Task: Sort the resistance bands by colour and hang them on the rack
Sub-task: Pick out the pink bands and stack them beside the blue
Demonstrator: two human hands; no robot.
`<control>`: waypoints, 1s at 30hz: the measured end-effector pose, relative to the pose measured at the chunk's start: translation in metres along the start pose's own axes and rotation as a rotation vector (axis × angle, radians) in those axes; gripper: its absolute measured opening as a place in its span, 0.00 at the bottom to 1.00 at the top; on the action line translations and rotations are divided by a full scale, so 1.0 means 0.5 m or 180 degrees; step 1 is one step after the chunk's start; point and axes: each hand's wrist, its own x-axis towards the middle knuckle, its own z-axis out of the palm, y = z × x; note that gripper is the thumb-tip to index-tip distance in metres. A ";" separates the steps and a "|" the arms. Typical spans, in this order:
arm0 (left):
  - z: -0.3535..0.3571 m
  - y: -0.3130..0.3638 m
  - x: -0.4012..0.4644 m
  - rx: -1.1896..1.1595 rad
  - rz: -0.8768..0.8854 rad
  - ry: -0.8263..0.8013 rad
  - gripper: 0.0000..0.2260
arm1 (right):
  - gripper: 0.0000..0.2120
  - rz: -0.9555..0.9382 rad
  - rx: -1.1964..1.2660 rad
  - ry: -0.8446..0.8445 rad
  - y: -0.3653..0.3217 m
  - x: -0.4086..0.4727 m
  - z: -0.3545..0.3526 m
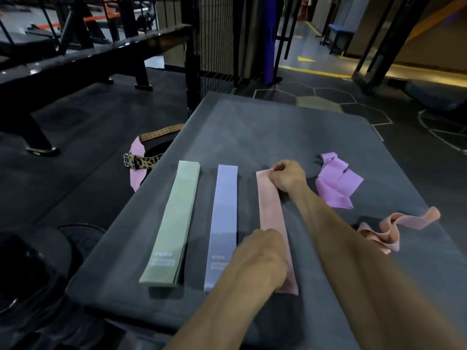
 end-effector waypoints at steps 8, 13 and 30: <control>0.010 -0.006 0.000 -0.0084 0.0011 0.0090 0.20 | 0.06 -0.0194 -0.0255 -0.0030 0.002 0.006 0.001; 0.005 -0.002 -0.005 -0.0018 -0.0045 0.0050 0.26 | 0.06 -0.0331 -0.0263 -0.0038 0.006 0.007 -0.004; 0.021 -0.006 -0.003 0.0156 -0.0017 0.0192 0.26 | 0.04 -0.0524 -0.0438 0.0035 0.026 0.023 0.007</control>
